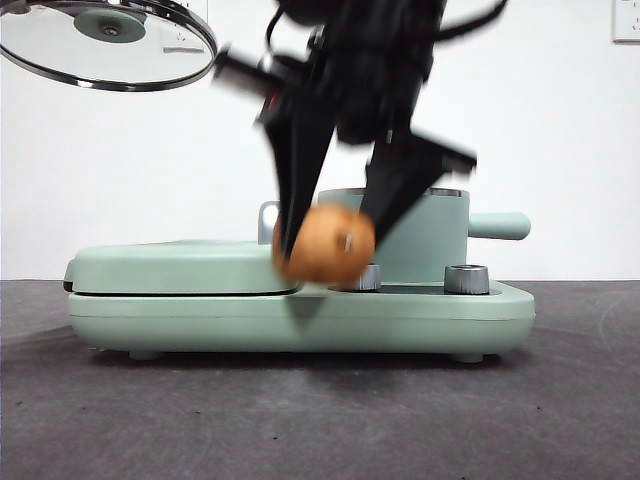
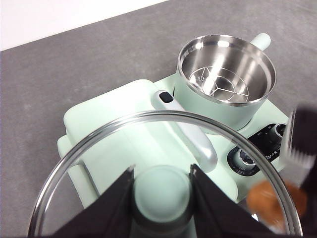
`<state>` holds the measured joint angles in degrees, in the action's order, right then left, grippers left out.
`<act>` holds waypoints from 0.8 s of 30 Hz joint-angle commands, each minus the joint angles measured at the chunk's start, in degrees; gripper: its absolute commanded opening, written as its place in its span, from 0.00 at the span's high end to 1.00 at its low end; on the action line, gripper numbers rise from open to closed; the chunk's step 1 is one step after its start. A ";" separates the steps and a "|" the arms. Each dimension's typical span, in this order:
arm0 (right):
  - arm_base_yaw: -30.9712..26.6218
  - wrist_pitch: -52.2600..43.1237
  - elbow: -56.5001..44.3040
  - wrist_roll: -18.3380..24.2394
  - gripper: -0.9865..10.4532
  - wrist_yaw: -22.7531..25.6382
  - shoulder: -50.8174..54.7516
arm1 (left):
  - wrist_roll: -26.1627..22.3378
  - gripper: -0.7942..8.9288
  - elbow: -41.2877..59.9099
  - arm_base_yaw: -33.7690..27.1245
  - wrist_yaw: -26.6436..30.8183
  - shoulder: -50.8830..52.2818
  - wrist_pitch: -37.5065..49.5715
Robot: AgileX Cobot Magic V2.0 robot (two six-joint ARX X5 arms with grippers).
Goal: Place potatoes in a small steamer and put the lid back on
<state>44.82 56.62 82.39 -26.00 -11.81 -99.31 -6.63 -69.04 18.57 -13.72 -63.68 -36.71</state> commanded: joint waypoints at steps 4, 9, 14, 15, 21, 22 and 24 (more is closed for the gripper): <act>-7.80 7.23 14.49 8.07 0.84 0.31 -2.91 | -0.22 0.90 -0.85 0.26 -0.31 0.24 1.60; -14.53 14.49 28.83 12.22 0.87 1.22 -10.23 | -0.20 0.90 -0.85 0.26 -0.31 0.24 1.60; -18.16 17.92 39.82 14.47 0.87 1.90 -18.82 | -0.20 0.90 -0.85 0.26 -0.31 0.24 1.66; -18.62 17.86 41.31 14.47 0.87 2.03 -20.24 | -0.22 0.90 -0.85 0.26 -0.31 0.24 1.68; -20.72 16.04 46.07 14.51 0.87 2.91 -26.67 | -0.22 0.90 -0.85 0.26 -0.31 0.22 1.68; -20.98 16.04 46.07 14.51 0.87 3.02 -27.15 | -0.22 0.90 -0.85 0.26 -0.31 0.22 1.70; -21.49 16.04 46.07 14.51 0.87 3.04 -28.26 | -0.22 0.90 -0.85 0.26 -0.31 0.22 1.75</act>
<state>23.14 72.79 126.82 -12.19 -8.95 -125.91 -6.63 -69.04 18.57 -13.72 -63.68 -36.69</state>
